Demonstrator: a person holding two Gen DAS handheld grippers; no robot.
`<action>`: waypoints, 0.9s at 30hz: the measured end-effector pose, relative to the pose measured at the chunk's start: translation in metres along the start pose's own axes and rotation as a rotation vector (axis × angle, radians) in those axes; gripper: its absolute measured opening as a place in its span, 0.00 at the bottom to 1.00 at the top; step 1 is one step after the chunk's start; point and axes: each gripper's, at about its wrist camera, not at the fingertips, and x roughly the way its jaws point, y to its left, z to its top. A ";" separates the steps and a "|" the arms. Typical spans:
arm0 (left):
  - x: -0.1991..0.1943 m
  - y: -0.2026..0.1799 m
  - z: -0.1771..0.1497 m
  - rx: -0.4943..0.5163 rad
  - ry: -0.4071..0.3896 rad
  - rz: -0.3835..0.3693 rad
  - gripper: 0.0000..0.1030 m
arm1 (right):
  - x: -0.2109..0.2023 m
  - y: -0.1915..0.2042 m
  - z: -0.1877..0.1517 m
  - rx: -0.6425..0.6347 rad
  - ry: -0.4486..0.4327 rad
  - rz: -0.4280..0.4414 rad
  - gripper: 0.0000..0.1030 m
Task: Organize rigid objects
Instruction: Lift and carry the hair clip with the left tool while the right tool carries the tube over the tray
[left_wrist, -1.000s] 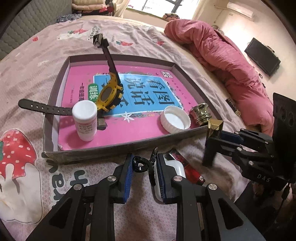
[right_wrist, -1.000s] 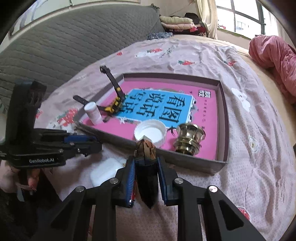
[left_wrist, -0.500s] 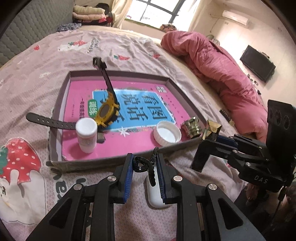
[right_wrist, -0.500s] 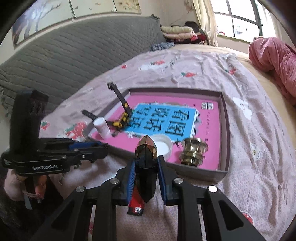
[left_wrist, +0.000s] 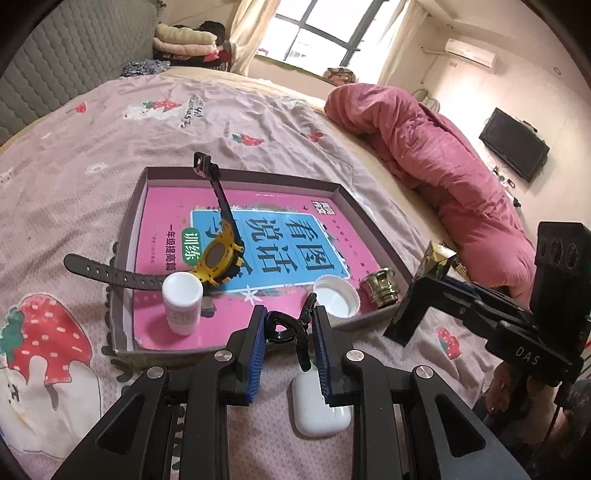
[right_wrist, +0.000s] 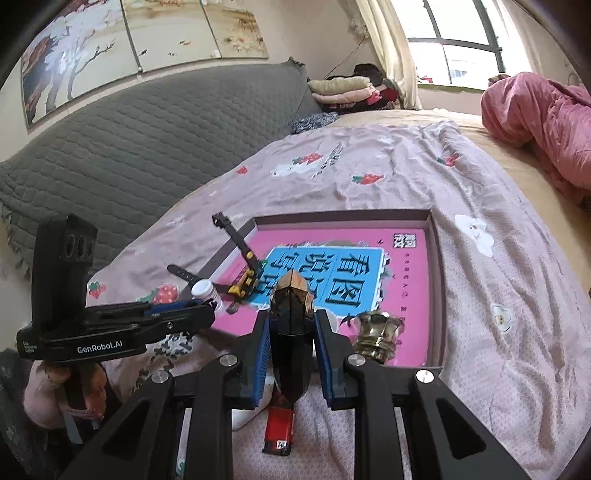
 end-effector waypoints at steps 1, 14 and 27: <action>0.000 0.001 0.001 -0.004 -0.002 0.001 0.24 | -0.002 -0.001 0.001 0.003 -0.012 -0.002 0.23; 0.002 0.007 0.008 -0.009 -0.039 0.030 0.24 | -0.008 -0.002 0.009 -0.005 -0.094 -0.064 0.23; 0.013 0.014 0.011 -0.012 -0.034 0.054 0.24 | 0.004 0.006 0.008 -0.079 -0.095 -0.145 0.23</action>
